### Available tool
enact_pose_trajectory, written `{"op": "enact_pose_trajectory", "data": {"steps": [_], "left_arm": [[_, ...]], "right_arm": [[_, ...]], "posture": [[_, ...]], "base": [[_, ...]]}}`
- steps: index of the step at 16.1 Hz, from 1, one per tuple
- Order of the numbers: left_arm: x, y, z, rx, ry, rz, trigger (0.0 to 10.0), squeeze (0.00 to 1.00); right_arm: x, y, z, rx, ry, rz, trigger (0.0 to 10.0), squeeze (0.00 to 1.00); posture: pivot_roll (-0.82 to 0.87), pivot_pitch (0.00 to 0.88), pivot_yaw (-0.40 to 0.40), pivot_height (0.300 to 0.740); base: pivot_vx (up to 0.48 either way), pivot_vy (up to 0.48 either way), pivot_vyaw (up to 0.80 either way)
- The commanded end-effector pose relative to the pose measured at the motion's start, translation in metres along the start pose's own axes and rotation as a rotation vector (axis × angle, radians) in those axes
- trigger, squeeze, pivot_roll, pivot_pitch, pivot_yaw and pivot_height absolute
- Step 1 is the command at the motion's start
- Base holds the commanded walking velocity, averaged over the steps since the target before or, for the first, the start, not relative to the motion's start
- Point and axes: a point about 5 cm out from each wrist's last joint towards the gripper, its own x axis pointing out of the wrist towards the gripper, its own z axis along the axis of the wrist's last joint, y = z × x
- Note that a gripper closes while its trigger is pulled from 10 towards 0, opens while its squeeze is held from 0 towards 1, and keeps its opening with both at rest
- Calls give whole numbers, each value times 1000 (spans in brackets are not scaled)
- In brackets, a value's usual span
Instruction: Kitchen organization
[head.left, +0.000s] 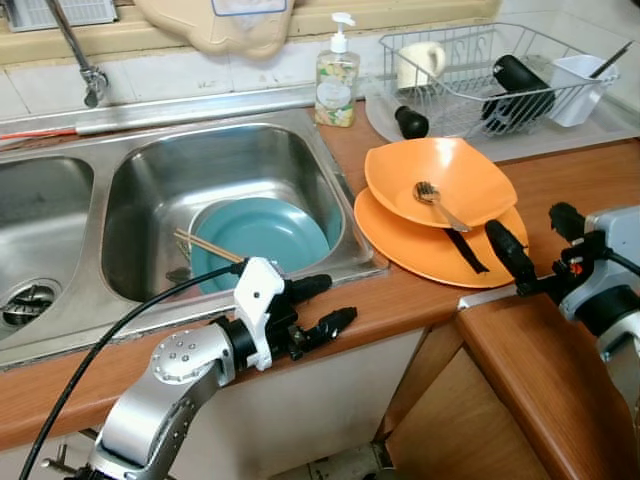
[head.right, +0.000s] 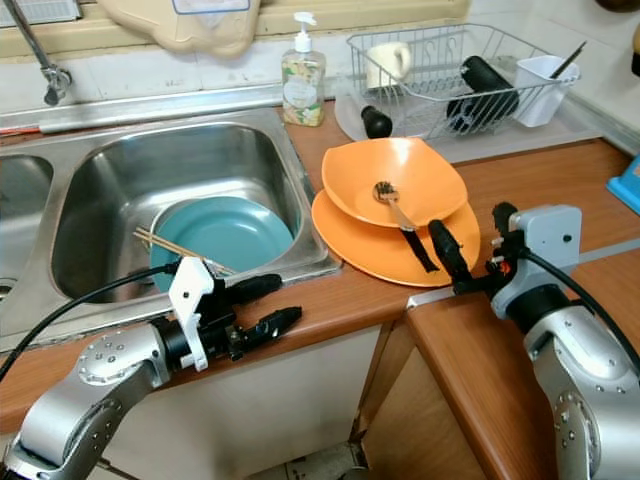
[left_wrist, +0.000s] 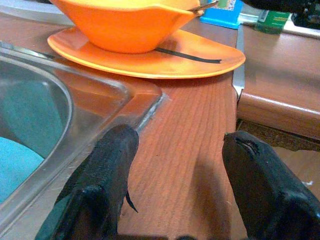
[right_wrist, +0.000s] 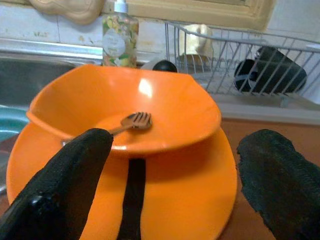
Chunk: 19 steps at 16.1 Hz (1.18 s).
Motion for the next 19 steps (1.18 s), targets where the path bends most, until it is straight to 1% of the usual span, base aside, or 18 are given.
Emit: {"op": "enact_pose_trajectory", "data": {"steps": [1,4,8,14,19], "left_arm": [[0,-1,2,22,-1,-7,10000,0],[0,-1,2,27,2,-6,10000,0],[0,-1,1,30,4,-7,10000,0],[0,-1,1,31,6,-3,10000,0],[1,-1,1,32,4,0,10000,0]], "right_arm": [[1,1,1,-19,-4,8,10000,0],[-1,1,0,-46,6,20,10000,0],[-1,7,-4,-90,31,53,10000,0],[8,15,-3,-86,16,83,10000,0],[21,25,8,-87,-31,128,10000,0]], "posture": [[-194,0,30,740],[-196,0,31,740],[-195,0,29,740],[-190,0,25,740],[-191,0,24,740]], "base": [[0,0,0],[0,0,0],[0,0,0],[0,0,0],[0,0,0]]}}
